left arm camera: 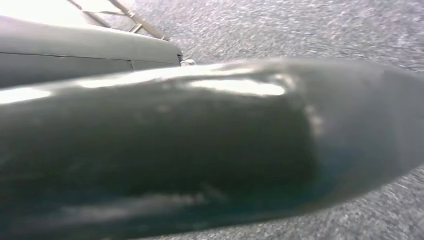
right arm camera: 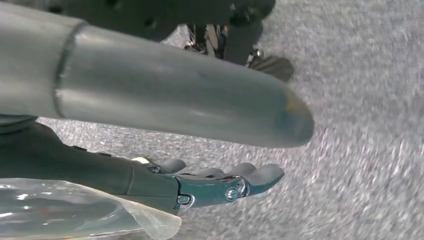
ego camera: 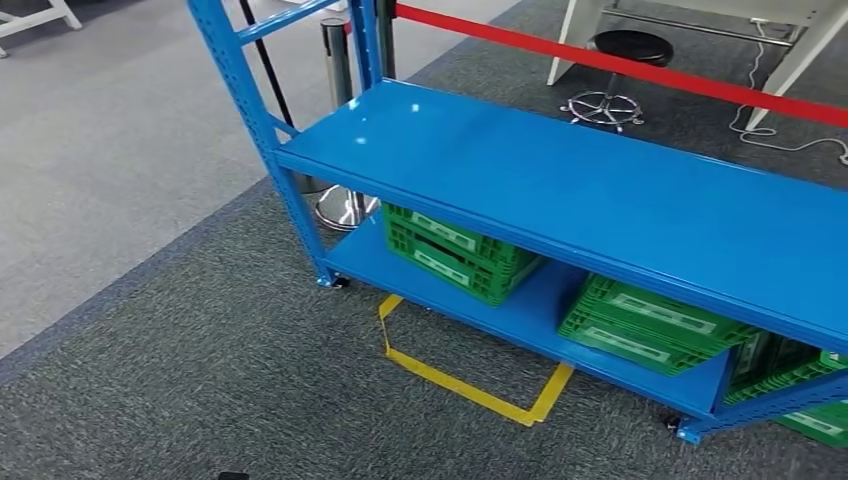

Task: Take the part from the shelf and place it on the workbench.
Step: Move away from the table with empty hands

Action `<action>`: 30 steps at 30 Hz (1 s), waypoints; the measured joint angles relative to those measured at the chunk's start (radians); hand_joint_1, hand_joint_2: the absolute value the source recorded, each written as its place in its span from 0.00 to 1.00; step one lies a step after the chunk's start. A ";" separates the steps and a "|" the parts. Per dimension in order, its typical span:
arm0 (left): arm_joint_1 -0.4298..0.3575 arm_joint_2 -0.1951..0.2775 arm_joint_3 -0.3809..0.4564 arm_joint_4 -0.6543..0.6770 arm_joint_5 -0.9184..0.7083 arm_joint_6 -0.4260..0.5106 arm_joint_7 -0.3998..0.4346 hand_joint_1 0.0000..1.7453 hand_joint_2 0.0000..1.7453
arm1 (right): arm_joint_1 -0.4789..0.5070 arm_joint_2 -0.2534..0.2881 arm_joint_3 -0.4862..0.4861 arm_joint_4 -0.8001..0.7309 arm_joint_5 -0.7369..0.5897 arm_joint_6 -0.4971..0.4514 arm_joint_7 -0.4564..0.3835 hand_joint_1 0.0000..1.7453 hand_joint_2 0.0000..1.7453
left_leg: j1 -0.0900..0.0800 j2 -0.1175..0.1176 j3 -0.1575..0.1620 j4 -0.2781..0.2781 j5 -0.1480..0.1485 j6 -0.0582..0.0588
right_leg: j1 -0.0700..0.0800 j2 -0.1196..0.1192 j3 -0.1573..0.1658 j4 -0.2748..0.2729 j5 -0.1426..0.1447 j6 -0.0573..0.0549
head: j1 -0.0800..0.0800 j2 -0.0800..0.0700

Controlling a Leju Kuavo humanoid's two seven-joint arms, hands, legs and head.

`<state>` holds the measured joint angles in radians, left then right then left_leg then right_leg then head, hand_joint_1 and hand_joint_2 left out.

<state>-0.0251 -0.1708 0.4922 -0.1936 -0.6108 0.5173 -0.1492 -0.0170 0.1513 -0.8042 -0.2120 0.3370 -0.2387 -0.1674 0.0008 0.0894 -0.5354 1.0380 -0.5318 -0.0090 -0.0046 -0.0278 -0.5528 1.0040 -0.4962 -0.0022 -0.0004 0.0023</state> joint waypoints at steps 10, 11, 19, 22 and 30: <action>0.012 0.001 -0.015 0.000 0.003 -0.006 0.001 0.00 0.00 | -0.003 0.000 -0.001 -0.002 -0.001 0.001 -0.012 0.00 0.00 | 0.009 -0.160 -0.010 0.011 0.029 0.009 | 0.001 0.141 -0.001 0.007 0.007 -0.007 | -0.006 0.000; 0.012 0.001 -0.015 0.000 0.006 -0.014 0.003 0.00 0.00 | -0.004 0.000 -0.001 -0.003 0.001 0.001 -0.025 0.00 0.00 | 0.010 -0.176 -0.001 -0.014 0.031 0.011 | 0.000 0.153 -0.007 0.008 0.009 -0.001 | -0.005 0.000; 0.014 0.001 -0.022 0.000 -0.007 -0.091 0.049 0.00 0.50 | -0.005 -0.011 -0.001 -0.012 0.042 0.026 -0.105 0.00 0.50 | 0.012 -0.070 0.006 -0.047 0.036 0.039 | -0.002 0.044 -0.149 0.244 -0.108 0.040 | 0.006 0.000; 0.009 0.001 -0.019 -0.001 0.001 -0.100 0.043 0.00 1.00 | 0.001 -0.014 0.000 -0.012 0.043 0.054 -0.080 0.00 1.00 | 0.011 -0.031 0.009 -0.046 0.033 0.037 | -0.008 0.027 -0.137 0.235 -0.074 0.048 | 0.006 0.000; 0.001 0.022 -0.084 -0.056 0.084 -0.166 0.079 0.00 0.25 | 0.050 -0.039 0.103 -0.014 -0.012 0.162 0.026 0.00 0.25 | 0.006 -0.002 0.022 -0.031 0.010 -0.003 | -0.004 -0.012 -0.001 0.002 -0.001 0.010 | 0.006 0.000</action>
<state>-0.0237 -0.1485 0.4083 -0.2493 -0.5270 0.3509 -0.0697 0.0332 0.1120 -0.7010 -0.2256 0.3247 -0.0764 -0.1416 0.0068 0.0877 -0.5133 1.0071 -0.5214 -0.0116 -0.0085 -0.0398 -0.5534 1.0063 -0.4972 0.0079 0.0061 0.0023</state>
